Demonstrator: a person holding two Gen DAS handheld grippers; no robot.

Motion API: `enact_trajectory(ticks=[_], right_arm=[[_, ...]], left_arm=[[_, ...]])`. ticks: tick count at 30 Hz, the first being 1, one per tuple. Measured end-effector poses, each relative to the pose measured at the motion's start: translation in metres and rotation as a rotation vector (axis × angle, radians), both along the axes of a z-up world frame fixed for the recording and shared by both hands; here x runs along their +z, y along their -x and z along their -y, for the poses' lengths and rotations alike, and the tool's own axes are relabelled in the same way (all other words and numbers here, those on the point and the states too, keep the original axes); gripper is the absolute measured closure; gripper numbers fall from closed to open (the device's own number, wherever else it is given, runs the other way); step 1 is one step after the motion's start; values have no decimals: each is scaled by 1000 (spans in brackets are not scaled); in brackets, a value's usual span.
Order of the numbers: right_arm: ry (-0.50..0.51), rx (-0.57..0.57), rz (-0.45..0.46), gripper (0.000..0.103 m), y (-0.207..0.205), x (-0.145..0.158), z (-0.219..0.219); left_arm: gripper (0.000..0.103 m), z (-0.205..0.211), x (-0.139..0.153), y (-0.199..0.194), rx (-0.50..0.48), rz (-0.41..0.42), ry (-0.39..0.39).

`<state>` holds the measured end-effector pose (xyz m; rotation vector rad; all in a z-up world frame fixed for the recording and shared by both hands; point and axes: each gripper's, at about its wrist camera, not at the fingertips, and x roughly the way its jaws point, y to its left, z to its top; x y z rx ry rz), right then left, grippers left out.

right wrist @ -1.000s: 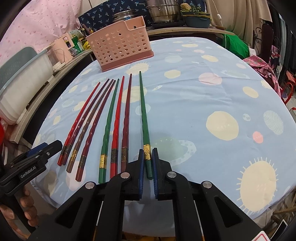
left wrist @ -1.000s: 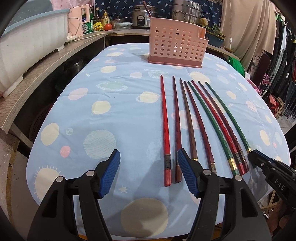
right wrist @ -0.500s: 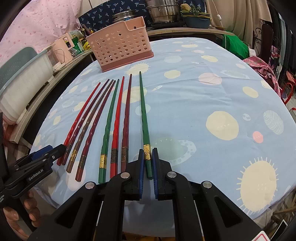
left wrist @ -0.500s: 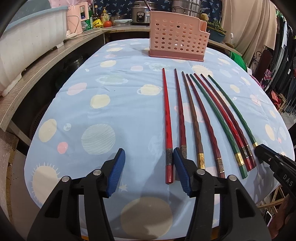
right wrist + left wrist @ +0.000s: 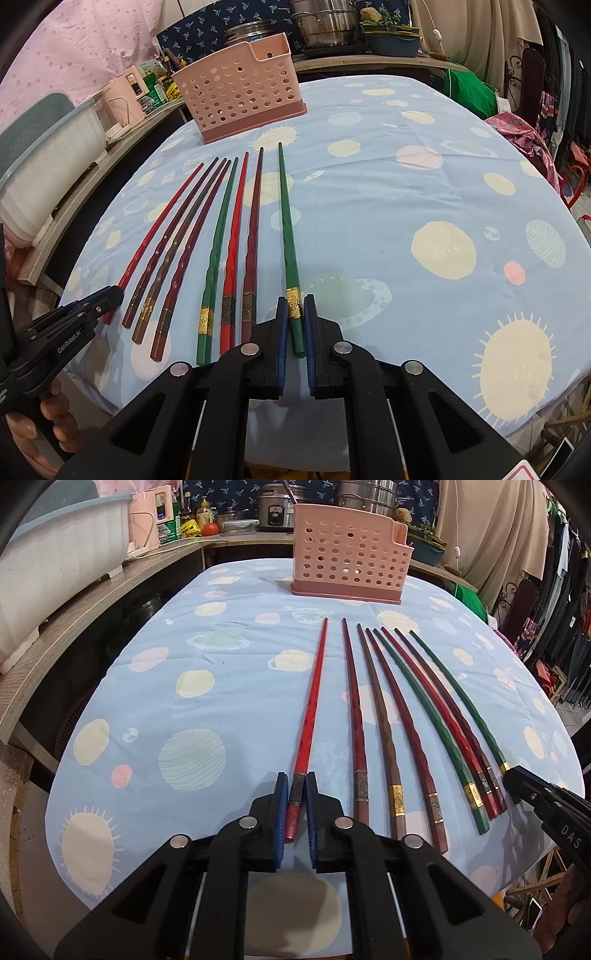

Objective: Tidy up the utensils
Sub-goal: 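Grasp a red chopstick with the left tool while the right tool grasps a green chopstick, then lift both chopsticks into the pink holder while both tools open to drop them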

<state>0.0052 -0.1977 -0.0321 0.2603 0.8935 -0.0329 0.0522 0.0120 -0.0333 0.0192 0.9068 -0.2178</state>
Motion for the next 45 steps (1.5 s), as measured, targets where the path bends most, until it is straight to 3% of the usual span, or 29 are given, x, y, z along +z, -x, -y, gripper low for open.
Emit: enact_trajectory(ticks=[16, 31, 45], right_arm=[[-32, -18, 33, 96, 5, 16, 6], [-63, -65, 189, 96, -3, 82, 32], [-56, -70, 327, 96, -34, 139, 48]], left_arm=[[96, -10, 27, 3, 22, 16, 77], [96, -24, 90, -10, 43, 115, 115], [96, -28, 150, -50, 77, 235, 123]])
